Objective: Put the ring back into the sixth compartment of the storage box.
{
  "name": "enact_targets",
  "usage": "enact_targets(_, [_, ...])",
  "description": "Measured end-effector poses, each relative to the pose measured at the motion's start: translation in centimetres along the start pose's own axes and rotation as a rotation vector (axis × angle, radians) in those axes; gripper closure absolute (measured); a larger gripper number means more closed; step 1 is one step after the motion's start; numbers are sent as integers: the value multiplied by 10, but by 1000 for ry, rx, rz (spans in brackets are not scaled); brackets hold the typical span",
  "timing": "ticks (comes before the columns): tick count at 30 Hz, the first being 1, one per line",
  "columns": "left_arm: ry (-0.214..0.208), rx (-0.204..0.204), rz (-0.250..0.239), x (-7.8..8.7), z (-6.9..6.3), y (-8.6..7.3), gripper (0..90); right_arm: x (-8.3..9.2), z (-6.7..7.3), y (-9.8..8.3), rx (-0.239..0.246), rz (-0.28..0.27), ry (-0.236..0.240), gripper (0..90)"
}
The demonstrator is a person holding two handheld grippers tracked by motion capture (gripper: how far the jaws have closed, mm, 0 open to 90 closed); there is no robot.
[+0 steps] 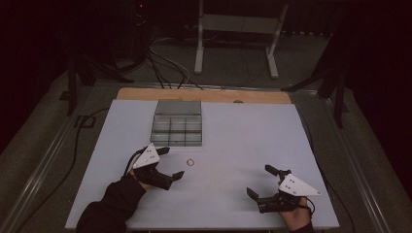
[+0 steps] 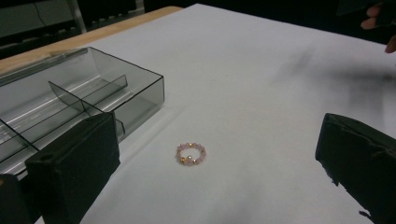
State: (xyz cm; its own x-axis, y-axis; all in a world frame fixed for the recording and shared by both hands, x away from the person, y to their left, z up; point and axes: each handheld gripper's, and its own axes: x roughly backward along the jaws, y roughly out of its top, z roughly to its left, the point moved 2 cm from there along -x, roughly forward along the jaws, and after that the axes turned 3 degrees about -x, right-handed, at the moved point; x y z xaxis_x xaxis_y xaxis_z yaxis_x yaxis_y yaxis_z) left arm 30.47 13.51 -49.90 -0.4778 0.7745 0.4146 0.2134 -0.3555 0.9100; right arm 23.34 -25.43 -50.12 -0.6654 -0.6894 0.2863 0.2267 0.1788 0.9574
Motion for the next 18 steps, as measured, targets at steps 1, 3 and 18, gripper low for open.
enact_targets(1, [0,-2,4,-1,0,0,8,0,0,0,-2,-1,1,0])
enact_targets(3, [-2,2,6,-4,0,1,8,0,0,0,-1,-1,0,0])
enact_targets(18, [11,69,15,-16,12,6,8,0,0,0,-1,0,2,0])
